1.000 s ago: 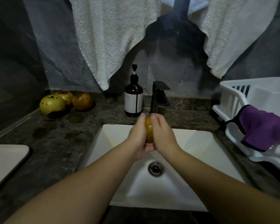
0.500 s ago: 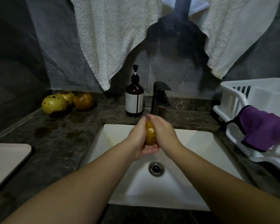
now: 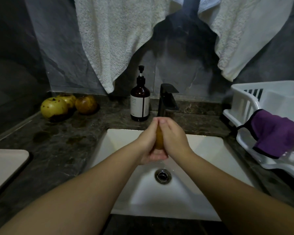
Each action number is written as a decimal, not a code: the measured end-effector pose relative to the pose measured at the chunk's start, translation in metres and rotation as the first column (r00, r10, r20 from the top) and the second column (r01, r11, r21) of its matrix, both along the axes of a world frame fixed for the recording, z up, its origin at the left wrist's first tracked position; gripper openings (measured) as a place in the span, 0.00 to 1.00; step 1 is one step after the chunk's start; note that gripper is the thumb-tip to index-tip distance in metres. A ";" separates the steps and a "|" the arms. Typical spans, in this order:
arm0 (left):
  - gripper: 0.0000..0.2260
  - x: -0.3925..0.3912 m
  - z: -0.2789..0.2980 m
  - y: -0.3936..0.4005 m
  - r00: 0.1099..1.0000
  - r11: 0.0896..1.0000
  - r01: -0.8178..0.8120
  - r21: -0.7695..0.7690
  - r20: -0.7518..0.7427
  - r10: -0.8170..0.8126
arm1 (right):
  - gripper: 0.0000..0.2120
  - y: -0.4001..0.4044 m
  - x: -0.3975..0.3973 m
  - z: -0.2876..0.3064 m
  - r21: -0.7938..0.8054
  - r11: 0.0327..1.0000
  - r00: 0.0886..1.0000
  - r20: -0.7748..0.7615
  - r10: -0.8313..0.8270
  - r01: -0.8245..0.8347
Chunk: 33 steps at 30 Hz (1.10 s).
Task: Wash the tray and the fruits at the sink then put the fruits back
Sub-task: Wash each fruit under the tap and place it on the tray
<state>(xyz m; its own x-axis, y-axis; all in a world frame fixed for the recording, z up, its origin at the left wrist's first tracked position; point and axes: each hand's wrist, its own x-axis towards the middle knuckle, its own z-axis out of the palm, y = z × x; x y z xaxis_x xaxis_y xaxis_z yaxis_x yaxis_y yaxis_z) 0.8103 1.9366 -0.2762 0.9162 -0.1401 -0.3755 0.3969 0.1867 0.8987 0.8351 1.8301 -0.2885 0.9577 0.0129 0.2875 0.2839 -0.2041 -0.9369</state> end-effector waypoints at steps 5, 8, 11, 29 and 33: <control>0.26 0.007 -0.009 -0.005 0.972 0.975 -0.162 0.155 0.194 0.131 | 0.15 0.003 0.005 0.004 0.173 0.985 0.945 -0.325 0.043 0.015; 0.35 0.003 -0.003 0.002 0.999 0.998 -0.035 0.048 -0.014 0.036 | 0.10 0.007 0.000 0.003 0.006 1.000 0.999 -0.043 -0.018 0.018; 0.36 0.001 -0.009 0.003 0.999 0.992 0.011 0.128 0.033 -0.015 | 0.10 0.001 0.005 0.002 0.122 0.993 0.991 -0.131 0.021 -0.005; 0.28 0.006 -0.010 -0.003 0.992 0.990 -0.130 0.058 0.011 0.130 | 0.10 0.010 0.001 0.012 0.246 0.963 0.952 -0.305 -0.030 0.109; 0.19 0.004 -0.011 -0.002 0.973 0.968 -0.212 0.135 0.122 0.196 | 0.10 0.012 0.002 0.001 0.089 0.995 0.916 -0.402 0.005 0.034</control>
<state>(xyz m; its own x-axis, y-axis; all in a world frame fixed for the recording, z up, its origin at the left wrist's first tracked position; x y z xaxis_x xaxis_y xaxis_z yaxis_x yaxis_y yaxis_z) 0.8141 1.9348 -0.2870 0.9557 0.1026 -0.2760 0.2638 0.1176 0.9574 0.8375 1.8424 -0.2872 0.9925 -0.0097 -0.1217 -0.1220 -0.1129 -0.9861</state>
